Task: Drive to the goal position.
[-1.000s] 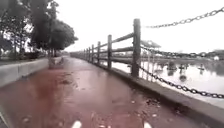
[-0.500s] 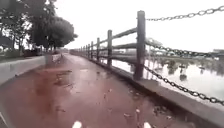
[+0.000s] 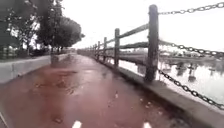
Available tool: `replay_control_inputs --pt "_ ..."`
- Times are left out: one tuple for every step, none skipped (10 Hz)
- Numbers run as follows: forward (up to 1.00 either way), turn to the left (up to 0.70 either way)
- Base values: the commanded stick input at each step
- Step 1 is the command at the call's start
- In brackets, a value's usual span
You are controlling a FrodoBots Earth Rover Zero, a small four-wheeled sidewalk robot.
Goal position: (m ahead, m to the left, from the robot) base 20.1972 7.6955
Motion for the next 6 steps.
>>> replay_control_inputs --pt "0.5 0.0" --pt "0.5 0.0" --pt "0.5 0.0" --pt "0.5 0.15" --pt "0.5 0.32" --pt "0.5 0.5"
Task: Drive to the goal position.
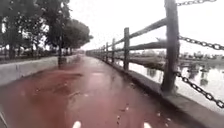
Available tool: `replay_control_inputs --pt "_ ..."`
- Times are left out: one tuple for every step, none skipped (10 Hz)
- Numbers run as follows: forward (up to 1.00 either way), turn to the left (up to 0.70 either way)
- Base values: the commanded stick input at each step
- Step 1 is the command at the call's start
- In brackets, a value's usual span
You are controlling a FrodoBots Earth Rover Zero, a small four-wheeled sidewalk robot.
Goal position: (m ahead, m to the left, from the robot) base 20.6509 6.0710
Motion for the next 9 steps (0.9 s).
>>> replay_control_inputs --pt "0.5 0.5" --pt "0.5 0.5" --pt "0.5 0.5" --pt "0.5 0.5" --pt "0.5 0.5" --pt "0.5 0.37" --pt "0.5 0.1" --pt "0.5 0.0" --pt "0.5 0.0"
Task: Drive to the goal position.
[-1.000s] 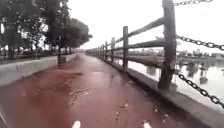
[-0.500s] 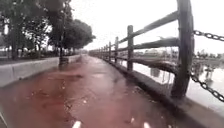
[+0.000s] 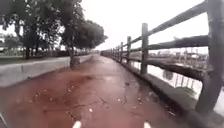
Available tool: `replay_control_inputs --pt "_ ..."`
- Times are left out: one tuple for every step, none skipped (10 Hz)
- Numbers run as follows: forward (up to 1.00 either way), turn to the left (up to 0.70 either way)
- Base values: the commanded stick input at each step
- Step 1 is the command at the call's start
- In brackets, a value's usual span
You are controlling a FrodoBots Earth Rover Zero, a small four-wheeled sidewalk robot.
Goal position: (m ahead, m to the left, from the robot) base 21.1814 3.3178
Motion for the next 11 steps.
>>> replay_control_inputs --pt "0.5 0.0" --pt "0.5 0.0" --pt "0.5 0.0" --pt "0.5 0.0" --pt "0.5 0.0" --pt "0.5 0.0" --pt "0.5 0.0" --pt "0.5 0.0" --pt "0.5 0.0" --pt "0.5 0.0" --pt "0.5 0.0"
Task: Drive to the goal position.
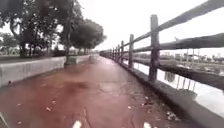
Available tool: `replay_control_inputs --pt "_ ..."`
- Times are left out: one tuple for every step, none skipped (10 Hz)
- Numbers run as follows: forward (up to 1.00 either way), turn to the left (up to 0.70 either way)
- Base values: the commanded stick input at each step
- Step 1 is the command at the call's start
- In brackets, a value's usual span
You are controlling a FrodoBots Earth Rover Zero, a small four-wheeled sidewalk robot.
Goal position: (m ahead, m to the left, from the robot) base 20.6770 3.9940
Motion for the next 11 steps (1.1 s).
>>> replay_control_inputs --pt "0.5 0.01" --pt "0.5 0.08" --pt "0.5 0.16" --pt "0.5 0.24" --pt "0.5 0.31" --pt "0.5 0.41" --pt "0.5 0.5" --pt "0.5 0.5" --pt "0.5 0.5" --pt "0.5 0.5" --pt "0.5 0.39"
